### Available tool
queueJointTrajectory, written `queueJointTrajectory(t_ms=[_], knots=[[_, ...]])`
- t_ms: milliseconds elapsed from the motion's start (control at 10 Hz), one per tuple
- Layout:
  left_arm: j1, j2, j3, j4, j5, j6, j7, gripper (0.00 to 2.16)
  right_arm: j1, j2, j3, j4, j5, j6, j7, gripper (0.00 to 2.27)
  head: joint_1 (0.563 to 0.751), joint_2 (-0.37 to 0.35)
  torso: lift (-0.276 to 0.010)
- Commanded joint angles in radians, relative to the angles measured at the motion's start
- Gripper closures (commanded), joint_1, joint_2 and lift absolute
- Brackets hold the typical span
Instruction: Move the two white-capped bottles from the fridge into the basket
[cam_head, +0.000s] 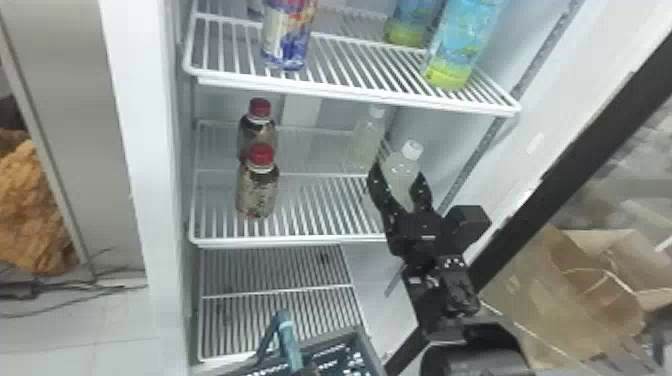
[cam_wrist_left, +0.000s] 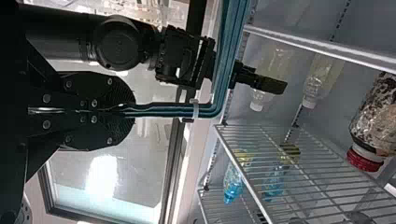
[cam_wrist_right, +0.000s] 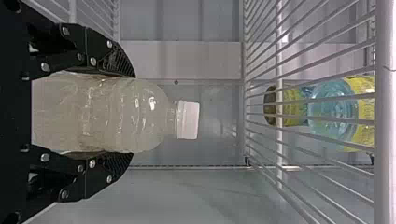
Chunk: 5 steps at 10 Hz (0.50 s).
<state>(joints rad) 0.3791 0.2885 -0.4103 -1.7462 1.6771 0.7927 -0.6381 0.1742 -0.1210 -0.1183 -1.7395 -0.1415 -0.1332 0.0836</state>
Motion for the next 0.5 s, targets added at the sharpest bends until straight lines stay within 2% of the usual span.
queueJointTrajectory(t_ms=[0, 400], knots=[[0.001, 0.0, -0.001, 0.0, 0.0, 0.0, -0.002, 1.12, 0.017, 0.0, 0.001, -0.036, -0.006, 0.001, -0.002, 0.67, 0.695, -0.35, -0.26], [0.001, -0.002, 0.003, 0.0, 0.0, 0.0, -0.002, 1.12, 0.211, -0.006, 0.003, -0.38, -0.106, 0.15, -0.001, 0.67, 0.695, -0.35, -0.26]])
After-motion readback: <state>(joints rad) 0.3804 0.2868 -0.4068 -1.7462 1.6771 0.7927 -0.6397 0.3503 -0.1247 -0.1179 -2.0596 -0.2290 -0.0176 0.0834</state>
